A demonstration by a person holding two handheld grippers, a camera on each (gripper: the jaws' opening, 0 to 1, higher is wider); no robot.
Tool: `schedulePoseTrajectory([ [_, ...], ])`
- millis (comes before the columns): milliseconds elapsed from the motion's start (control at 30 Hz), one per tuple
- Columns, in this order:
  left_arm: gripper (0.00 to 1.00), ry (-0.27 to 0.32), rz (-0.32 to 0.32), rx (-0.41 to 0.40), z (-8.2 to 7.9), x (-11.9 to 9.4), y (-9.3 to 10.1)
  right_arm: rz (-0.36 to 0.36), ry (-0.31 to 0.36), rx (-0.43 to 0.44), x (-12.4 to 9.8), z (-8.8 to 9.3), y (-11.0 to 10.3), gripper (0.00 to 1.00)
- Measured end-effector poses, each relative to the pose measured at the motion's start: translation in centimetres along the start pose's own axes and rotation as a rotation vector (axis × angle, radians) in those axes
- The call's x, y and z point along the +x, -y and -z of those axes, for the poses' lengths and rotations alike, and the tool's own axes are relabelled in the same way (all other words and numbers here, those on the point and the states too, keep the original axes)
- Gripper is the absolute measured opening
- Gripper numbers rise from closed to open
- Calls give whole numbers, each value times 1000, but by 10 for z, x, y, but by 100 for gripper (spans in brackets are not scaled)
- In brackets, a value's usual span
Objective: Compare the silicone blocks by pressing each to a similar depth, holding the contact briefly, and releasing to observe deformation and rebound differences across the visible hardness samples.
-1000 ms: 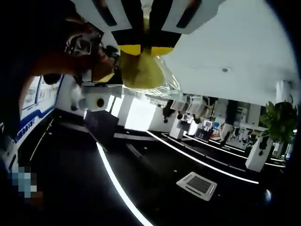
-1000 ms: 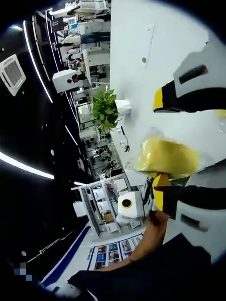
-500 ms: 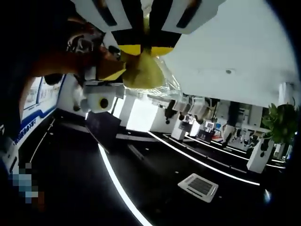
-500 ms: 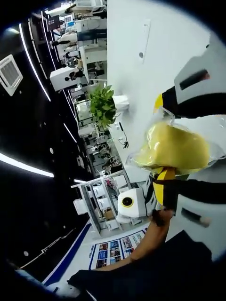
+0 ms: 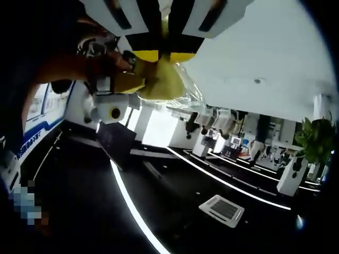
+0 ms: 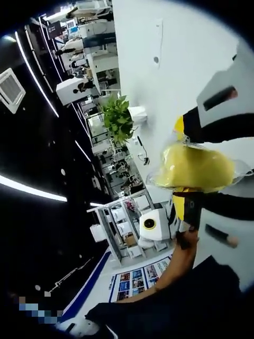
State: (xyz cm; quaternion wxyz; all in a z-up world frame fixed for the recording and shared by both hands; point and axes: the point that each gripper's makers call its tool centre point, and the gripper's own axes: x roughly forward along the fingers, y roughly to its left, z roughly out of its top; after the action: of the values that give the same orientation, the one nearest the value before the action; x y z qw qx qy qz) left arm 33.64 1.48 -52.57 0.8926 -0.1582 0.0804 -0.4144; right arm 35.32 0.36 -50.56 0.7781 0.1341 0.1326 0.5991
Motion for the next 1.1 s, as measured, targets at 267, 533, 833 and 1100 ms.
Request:
schedulePoseTrajectory([
  [267,0,0,7,14,-4,-5,1,-8,-17,-23,3,0,-6,27],
  [533,0,-28,21,44,-1,-7,3,-18,-28,-35,3,3,-10,19],
  [833,1,-79,55,93,4,-2,6,-22,-40,-128,-1,5,-12,7],
  [1100,2,-92,69,120,4,-2,8,-20,-52,-113,-1,5,-11,1],
])
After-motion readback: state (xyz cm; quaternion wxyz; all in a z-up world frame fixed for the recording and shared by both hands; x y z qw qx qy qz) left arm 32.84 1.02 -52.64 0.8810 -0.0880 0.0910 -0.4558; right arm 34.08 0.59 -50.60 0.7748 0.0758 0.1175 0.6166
